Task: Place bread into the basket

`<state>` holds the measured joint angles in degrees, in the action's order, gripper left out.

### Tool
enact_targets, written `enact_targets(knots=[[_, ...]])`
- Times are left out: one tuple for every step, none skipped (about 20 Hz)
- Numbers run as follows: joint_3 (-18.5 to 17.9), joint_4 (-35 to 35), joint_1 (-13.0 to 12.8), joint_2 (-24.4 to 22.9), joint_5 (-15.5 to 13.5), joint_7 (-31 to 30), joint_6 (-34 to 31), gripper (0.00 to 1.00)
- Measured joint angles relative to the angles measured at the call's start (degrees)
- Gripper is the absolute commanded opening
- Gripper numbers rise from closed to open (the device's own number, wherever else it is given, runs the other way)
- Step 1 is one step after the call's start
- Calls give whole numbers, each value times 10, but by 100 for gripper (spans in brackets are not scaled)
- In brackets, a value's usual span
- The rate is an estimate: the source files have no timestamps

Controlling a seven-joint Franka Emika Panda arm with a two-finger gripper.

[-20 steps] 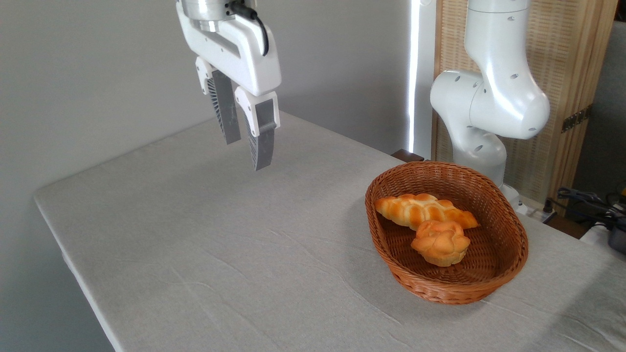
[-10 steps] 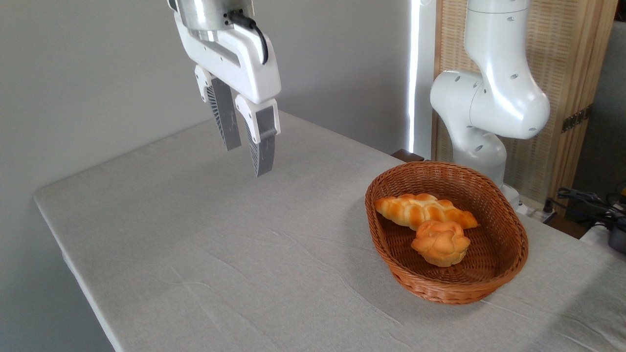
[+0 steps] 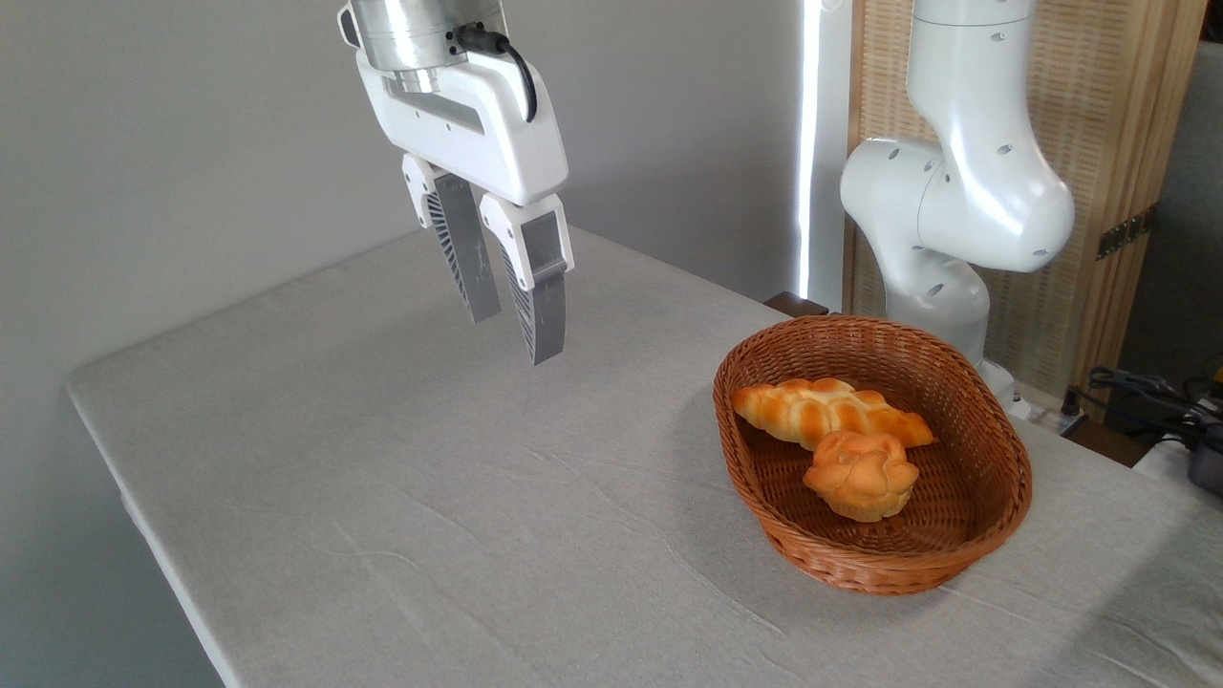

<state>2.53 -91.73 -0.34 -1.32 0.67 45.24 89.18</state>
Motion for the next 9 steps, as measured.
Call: enact_targets(knots=[[0, 0, 0, 0, -3, -2, 0, 100], [0, 0, 0, 0, -5, -4, 0, 100], [0, 0, 0, 0, -6, -4, 0, 100], [0, 0, 0, 0, -6, -5, 0, 100], [0, 0, 0, 0, -6, -5, 0, 100], [0, 0, 0, 0, -6, -5, 0, 100], [-1, 0, 0, 0, -6, -5, 0, 100], [-1, 0, 0, 0, -6, -5, 0, 100], [-1, 0, 0, 0, -6, -5, 0, 100]])
